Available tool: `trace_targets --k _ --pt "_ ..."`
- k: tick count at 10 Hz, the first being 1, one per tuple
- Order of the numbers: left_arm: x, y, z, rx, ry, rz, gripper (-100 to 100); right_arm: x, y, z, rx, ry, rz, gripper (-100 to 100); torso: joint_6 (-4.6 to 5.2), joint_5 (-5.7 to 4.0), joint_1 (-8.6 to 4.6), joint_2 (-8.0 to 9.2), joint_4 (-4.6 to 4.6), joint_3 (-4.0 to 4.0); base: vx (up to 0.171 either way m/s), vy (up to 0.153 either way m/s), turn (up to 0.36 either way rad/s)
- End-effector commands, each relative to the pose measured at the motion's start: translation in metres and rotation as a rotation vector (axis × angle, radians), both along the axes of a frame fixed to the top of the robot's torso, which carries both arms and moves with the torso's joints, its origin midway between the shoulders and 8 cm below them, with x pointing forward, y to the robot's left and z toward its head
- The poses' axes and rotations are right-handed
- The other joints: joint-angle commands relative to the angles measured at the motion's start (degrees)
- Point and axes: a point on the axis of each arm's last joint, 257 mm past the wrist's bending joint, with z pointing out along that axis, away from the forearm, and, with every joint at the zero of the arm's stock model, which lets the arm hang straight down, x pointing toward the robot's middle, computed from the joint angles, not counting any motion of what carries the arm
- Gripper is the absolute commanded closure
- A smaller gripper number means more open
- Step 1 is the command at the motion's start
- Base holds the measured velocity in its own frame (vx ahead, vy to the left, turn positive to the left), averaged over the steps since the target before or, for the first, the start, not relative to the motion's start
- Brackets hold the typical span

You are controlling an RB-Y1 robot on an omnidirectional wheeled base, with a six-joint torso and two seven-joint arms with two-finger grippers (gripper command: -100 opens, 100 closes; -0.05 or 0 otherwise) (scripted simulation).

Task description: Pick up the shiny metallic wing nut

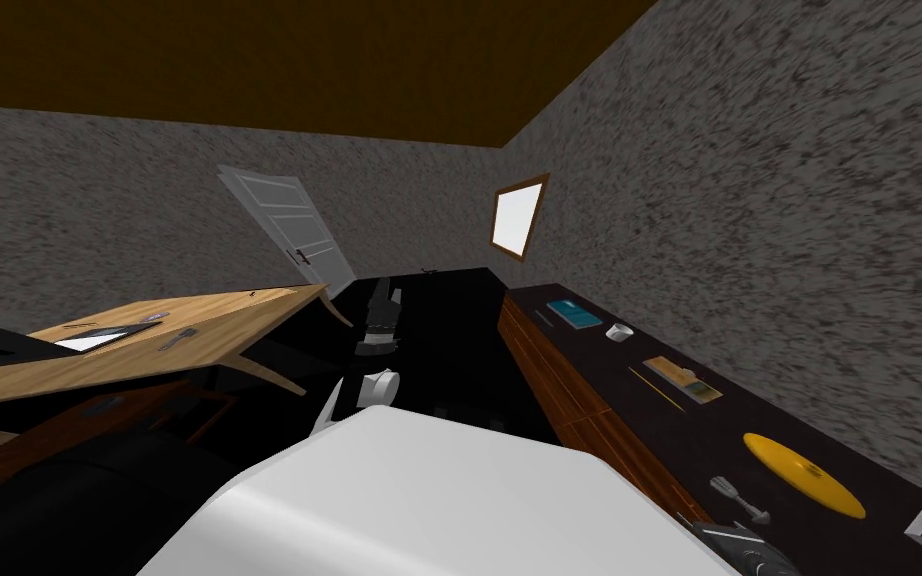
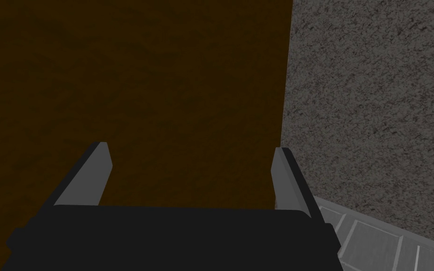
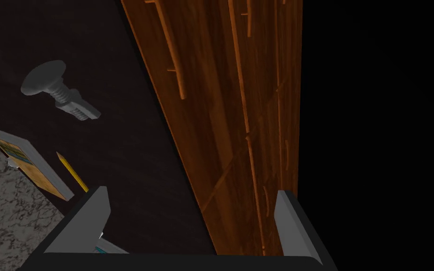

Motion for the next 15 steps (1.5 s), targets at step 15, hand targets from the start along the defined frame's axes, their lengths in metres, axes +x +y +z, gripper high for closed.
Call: trace_targets --k 15 --pt "0.0 0.0 0.0 0.0 0.0 0.0 0 -0.159 -0.06 -0.003 -0.183 0.421 0.042 -100 -0.02 -0.08 -0.35 -0.08 -0.01 -0.04 0.058 -0.071 0.079"
